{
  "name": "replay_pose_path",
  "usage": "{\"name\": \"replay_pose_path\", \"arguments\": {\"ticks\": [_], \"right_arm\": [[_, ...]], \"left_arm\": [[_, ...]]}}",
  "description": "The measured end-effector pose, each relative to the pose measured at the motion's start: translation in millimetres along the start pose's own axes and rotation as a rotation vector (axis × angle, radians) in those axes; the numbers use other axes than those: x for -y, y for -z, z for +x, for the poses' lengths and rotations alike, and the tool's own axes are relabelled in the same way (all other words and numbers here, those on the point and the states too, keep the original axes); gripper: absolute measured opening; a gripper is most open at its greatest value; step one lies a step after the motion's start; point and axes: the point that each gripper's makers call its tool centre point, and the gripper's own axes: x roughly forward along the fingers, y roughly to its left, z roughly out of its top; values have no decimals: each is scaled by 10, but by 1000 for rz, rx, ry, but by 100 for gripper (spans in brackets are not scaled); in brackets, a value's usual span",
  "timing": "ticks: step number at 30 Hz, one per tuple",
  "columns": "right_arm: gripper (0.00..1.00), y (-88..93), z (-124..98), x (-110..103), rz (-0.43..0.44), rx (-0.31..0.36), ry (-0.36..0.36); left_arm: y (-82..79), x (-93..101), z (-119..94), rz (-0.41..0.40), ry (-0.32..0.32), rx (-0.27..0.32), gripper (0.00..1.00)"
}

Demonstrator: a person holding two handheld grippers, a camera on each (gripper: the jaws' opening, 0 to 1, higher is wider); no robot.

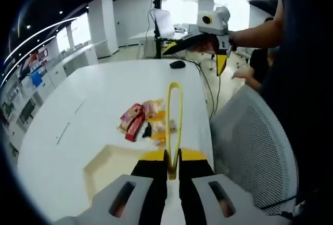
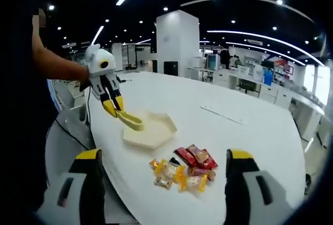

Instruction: Place the target food into the container with the food tongs after gripping and lifting it, then release it inside without dropping or visibly crushing the food.

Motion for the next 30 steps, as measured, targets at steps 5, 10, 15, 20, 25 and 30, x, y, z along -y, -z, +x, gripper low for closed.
{"name": "replay_pose_path", "arguments": {"ticks": [5,10,15,20,25,30], "right_arm": [[89,-271,64,-118,-26,46,-69],[83,-501,138,-234,-36,86,-138],[75,-695,225,-379,-31,113,-226],[68,-866,316,-536,-25,154,-311],[55,-1020,388,-701,7,212,-395],[45,-1036,491,-831,9,214,-441]], "left_arm": [[-196,-24,-208,-1,6,24,1],[-362,-51,-366,11,-8,55,1],[-506,-7,-472,21,-2,72,1],[-666,62,-563,12,9,115,2],[-763,137,-612,3,24,141,2],[-805,177,-621,-3,40,155,2]]}}
